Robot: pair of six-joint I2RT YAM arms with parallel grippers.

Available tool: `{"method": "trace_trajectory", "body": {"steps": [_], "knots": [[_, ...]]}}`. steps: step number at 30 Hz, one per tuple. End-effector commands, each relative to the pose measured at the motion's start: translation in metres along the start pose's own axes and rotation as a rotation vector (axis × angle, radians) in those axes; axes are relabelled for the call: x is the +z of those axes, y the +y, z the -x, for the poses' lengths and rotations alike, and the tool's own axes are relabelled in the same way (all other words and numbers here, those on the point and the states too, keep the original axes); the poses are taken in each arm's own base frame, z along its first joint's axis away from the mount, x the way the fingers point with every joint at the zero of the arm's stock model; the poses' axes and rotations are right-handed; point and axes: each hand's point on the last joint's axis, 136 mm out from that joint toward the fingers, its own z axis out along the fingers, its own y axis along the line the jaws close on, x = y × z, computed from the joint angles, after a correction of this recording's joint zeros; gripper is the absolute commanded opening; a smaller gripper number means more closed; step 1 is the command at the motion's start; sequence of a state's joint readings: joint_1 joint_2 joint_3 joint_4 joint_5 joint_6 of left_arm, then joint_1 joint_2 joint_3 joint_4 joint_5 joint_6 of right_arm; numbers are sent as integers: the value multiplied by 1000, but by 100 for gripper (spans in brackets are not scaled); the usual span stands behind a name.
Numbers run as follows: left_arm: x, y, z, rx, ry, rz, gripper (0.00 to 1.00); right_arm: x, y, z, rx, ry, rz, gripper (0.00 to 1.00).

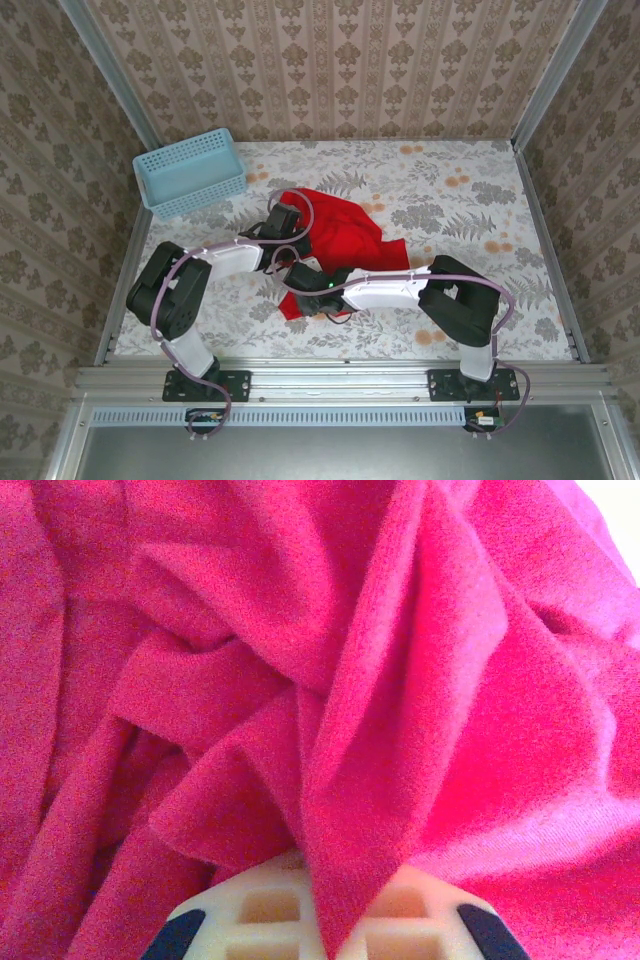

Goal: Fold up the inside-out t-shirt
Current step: Turn the T-shirt inside out at the center of the table.

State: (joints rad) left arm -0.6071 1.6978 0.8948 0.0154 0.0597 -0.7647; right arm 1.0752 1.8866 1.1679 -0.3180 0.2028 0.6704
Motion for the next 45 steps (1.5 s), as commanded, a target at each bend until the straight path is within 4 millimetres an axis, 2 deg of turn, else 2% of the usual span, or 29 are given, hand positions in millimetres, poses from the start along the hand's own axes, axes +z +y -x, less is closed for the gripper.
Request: {"method": "trace_trajectory", "body": {"steps": [1, 5, 7, 10, 12, 14, 18, 22, 29, 35, 41, 43, 45], "knots": [[-8, 2, 4, -19, -21, -3, 0, 6, -2, -10, -18, 38, 0, 46], [-8, 2, 3, -20, -21, -2, 0, 12, -7, -18, -24, 63, -18, 52], [-8, 3, 4, -20, -21, -2, 0, 15, -12, -18, -26, 69, -52, 51], [-8, 3, 4, -19, -21, 2, 0, 15, -18, -16, -29, 65, -98, 43], [-7, 4, 4, -21, -17, 8, 0, 11, -19, -13, -34, 48, -108, 32], [-5, 6, 3, -20, -13, 14, 0, 1, -19, -8, -52, 22, -114, 21], [-3, 12, 4, -22, -10, 39, 0, -31, -4, -4, -127, -47, -72, 9], [-3, 20, 5, -17, -15, 70, 0, -60, 3, -19, -143, -67, -4, 0], [-3, 22, 8, -8, -24, 85, 0, -89, -5, -52, -114, -59, 80, 0], [-4, 22, 10, 5, -28, 96, 0, -106, -10, -66, -90, -64, 154, 2], [-6, 23, 11, 11, -31, 104, 0, -103, -27, -81, -58, -24, 108, 9], [-6, 22, 11, 10, -31, 102, 0, -101, -30, -83, -51, -25, 102, 18], [-6, 22, 11, 11, -31, 99, 0, -99, -31, -82, -50, -32, 94, 21]]}}
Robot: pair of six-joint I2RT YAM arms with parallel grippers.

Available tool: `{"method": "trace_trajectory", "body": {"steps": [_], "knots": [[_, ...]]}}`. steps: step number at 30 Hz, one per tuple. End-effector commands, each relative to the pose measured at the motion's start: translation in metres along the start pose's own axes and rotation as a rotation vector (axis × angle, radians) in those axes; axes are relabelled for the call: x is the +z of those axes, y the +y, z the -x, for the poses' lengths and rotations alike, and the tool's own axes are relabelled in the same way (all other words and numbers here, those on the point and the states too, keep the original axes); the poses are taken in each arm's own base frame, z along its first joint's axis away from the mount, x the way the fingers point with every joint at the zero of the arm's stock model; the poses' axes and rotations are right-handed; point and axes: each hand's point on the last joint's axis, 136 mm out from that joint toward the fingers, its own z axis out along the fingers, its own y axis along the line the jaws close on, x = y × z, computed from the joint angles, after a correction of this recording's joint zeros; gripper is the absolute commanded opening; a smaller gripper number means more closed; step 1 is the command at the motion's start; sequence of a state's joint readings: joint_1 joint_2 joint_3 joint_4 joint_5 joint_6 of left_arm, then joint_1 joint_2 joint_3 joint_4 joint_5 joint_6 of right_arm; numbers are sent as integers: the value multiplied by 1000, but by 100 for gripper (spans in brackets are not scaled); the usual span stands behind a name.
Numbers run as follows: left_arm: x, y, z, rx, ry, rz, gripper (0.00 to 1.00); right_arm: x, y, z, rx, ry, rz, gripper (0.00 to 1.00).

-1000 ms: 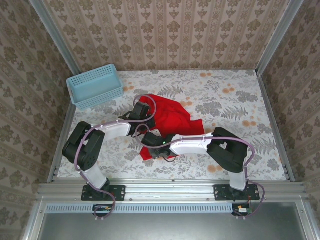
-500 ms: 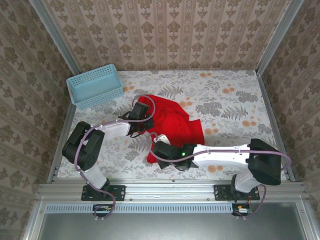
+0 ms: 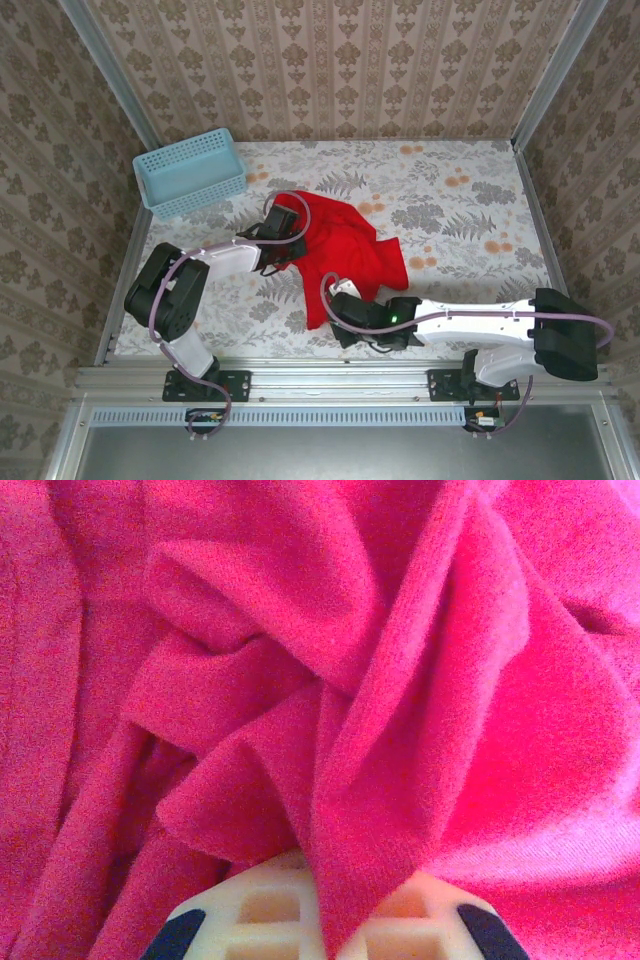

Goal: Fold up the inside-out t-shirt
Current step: Turn the T-shirt inside out at the center of the table.

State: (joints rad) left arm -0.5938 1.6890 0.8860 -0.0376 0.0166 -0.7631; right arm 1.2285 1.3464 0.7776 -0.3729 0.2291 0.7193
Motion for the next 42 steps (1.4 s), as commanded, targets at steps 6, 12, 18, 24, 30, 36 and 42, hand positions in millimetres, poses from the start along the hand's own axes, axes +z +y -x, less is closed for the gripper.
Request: {"method": "trace_trajectory", "body": {"steps": [6, 12, 18, 24, 30, 36, 42], "knots": [[-4, 0, 14, 23, -35, 23, 0, 5, 0, -6, -5, 40, -26, 35], [-2, -1, 13, 22, -32, 16, 0, 20, 6, -1, -44, 52, -52, 49], [-3, -2, 12, 22, -27, 14, 0, 29, -3, 13, -52, 36, -163, 23], [-5, 3, 17, 31, -32, 49, 0, 4, -12, 4, -83, 23, -162, 0], [-3, 11, 25, 17, -34, 76, 0, -28, -39, -11, -74, -1, -199, 0], [-3, 12, 27, 13, -30, 77, 0, -41, -59, -19, -30, -45, -205, 8], [-2, 10, 25, 14, -23, 73, 0, -40, -69, -25, 9, -63, -209, 20]]}}
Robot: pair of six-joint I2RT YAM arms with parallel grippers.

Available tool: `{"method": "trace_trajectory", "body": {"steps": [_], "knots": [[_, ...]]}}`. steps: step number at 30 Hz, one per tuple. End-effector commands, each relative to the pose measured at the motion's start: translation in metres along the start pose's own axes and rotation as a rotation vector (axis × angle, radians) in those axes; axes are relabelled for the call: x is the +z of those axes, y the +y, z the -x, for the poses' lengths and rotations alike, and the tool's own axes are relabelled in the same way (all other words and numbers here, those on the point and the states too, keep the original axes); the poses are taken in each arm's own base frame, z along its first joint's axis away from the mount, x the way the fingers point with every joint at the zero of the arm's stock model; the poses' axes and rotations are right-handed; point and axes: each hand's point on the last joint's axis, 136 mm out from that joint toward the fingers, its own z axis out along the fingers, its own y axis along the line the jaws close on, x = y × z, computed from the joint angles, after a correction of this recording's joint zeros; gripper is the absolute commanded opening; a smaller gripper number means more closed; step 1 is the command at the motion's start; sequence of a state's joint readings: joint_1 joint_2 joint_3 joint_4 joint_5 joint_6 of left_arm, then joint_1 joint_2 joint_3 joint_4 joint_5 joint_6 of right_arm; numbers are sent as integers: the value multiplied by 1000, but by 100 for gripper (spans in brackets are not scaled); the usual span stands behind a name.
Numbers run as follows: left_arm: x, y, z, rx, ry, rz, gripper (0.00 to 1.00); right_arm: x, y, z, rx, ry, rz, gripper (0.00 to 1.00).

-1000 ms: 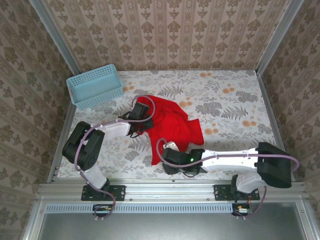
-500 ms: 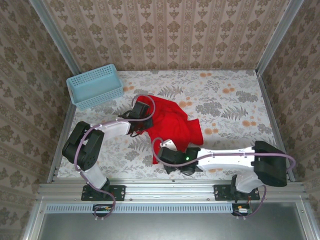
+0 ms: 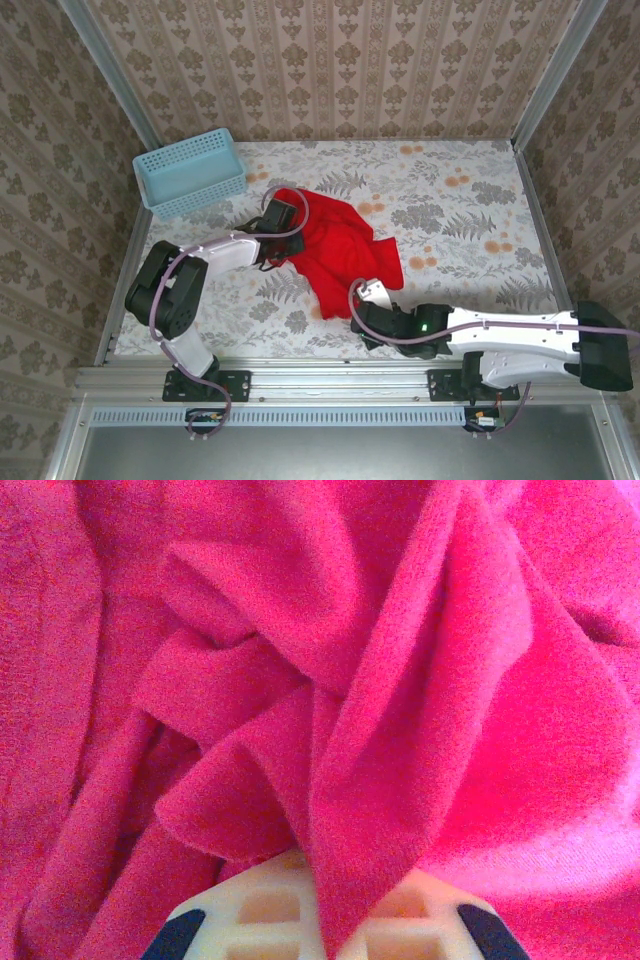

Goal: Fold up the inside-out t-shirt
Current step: Turn the T-shirt inside out at the center of the table.

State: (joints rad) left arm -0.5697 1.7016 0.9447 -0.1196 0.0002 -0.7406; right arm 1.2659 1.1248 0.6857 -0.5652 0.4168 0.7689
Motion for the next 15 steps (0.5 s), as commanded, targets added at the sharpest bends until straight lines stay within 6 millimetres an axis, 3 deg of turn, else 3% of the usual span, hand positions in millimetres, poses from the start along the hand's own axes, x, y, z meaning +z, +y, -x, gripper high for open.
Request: {"method": "trace_trajectory", "body": {"steps": [1, 3, 8, 11, 15], "knots": [[1, 4, 12, 10, -28, 28, 0, 0, -15, -11, 7, 16, -45, 25], [2, 1, 11, 17, -26, 27, 0, 2, -11, -12, -1, 20, -23, 34], [2, -7, 10, 27, -26, 18, 0, 4, 7, -4, -48, 15, 18, 45], [1, -8, 9, 29, -26, 17, 0, 6, 21, 21, -48, -27, 21, 54], [1, -8, 7, 25, -23, 10, 0, 24, 27, 51, 15, -7, 18, 54]]}}
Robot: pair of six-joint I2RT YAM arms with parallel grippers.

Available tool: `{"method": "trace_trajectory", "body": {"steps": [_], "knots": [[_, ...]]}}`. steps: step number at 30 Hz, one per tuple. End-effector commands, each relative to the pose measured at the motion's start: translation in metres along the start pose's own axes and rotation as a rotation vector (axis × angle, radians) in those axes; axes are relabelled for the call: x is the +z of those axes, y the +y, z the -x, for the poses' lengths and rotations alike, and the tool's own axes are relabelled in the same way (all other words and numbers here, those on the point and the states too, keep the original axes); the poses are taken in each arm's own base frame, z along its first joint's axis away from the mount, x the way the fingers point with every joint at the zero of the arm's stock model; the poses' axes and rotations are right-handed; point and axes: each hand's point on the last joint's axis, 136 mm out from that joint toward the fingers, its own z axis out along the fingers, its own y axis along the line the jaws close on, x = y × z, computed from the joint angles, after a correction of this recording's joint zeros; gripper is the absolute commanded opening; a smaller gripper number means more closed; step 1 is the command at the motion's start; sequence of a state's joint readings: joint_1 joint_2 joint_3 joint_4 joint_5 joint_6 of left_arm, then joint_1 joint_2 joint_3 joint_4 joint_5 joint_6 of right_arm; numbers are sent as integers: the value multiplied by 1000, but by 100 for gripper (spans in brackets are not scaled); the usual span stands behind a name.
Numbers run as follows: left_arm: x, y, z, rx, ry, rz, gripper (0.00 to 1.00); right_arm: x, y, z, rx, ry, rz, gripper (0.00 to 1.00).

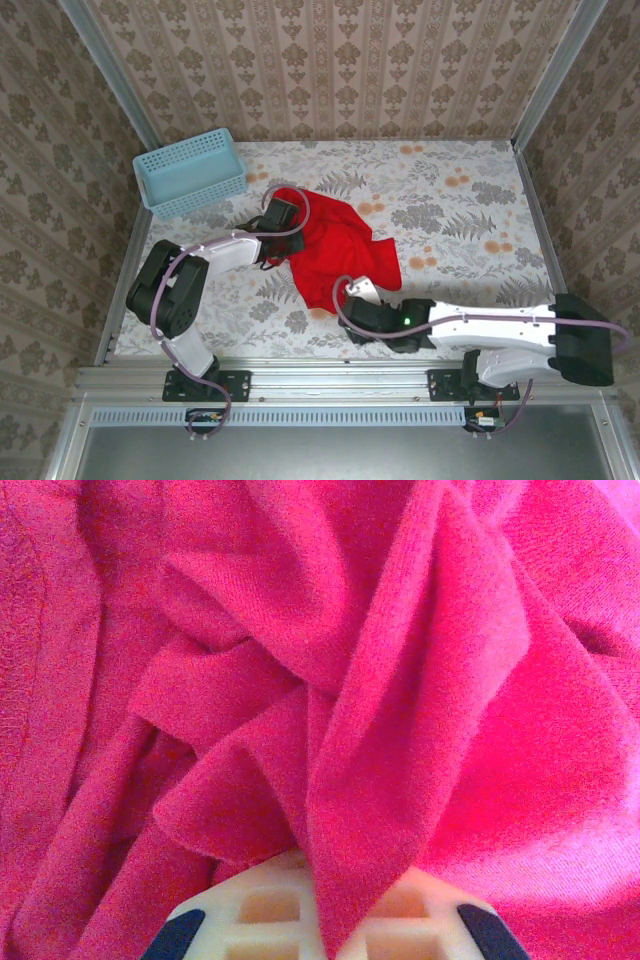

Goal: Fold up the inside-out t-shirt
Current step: Turn the T-shirt inside out at the center of the table.

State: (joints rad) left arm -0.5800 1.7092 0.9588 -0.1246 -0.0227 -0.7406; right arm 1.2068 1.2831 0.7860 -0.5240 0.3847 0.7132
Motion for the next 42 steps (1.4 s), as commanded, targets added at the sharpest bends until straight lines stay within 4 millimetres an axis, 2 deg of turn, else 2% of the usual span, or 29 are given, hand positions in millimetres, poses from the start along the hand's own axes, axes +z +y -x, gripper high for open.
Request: {"method": "trace_trajectory", "body": {"steps": [1, 5, 12, 15, 19, 29, 38, 42], "knots": [[0, -5, 5, 16, -12, -1, 0, 7, 18, 39, 27, -42, 44, 55], [0, -4, 3, 15, -9, -2, 0, 29, 30, 56, 20, 12, 39, 54], [2, -2, 1, 5, -2, -11, 0, 57, 33, 66, 2, 77, -30, 52], [1, -3, 1, 4, -3, -14, 0, 66, 26, 71, 27, 84, -61, 46], [1, -2, 1, 5, -2, -11, 0, 72, 13, 72, 28, 89, -112, 41], [0, -2, 1, 4, -3, -12, 0, 87, 0, 84, 27, 78, -176, 40], [1, 0, -1, 4, -1, -10, 0, 85, -20, 96, 47, 54, -249, 24], [2, 0, -1, 2, -1, -11, 0, 83, -25, 98, 66, 46, -257, 10]]}}
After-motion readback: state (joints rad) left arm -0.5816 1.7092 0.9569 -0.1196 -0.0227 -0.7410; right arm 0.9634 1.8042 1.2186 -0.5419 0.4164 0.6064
